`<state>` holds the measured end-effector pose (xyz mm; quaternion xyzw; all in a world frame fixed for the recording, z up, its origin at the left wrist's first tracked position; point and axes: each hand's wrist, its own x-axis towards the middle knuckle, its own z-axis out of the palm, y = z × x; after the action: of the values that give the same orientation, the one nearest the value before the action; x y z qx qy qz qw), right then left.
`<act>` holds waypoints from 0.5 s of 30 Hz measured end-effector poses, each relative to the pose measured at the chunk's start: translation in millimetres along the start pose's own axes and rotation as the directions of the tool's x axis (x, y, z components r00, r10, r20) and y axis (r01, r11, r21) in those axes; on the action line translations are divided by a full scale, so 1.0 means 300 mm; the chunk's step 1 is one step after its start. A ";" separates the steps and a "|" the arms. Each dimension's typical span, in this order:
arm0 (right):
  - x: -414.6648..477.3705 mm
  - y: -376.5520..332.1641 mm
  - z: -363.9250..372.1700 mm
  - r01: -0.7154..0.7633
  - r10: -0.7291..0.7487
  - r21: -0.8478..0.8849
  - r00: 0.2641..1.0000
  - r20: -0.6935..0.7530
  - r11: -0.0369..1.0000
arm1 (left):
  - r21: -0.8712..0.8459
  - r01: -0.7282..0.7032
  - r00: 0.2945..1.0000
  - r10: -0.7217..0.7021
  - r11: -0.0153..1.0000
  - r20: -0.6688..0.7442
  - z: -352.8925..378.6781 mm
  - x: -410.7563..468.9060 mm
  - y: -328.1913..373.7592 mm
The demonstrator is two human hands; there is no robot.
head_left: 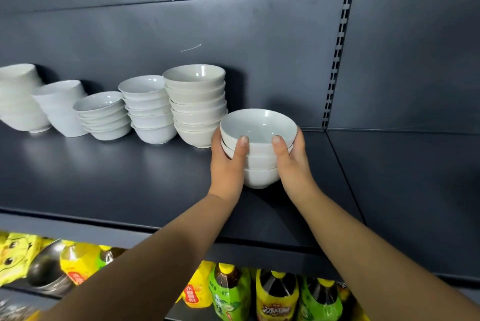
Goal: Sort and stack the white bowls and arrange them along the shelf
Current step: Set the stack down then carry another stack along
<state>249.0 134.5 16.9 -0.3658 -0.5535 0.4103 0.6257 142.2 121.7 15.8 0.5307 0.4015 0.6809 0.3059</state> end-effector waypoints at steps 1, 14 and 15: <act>-0.007 -0.001 0.017 0.004 -0.004 0.014 1.000 -0.005 1.000 | 0.003 -0.010 0.999 0.010 1.000 -0.049 -0.004 -0.003 0.009; -0.160 -0.170 0.584 0.073 -0.209 0.346 0.904 0.374 0.935 | 0.241 -0.127 0.833 0.236 0.962 -0.501 -0.548 -0.054 0.290; -0.191 -0.182 0.650 0.054 -0.215 0.374 0.889 0.404 0.926 | 0.257 -0.123 0.811 0.247 0.958 -0.530 -0.617 -0.073 0.319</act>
<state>58.4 61.1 67.5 -0.1061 -0.6213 0.5294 0.5679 -30.6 15.2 67.7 0.3752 0.4889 0.7860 0.0496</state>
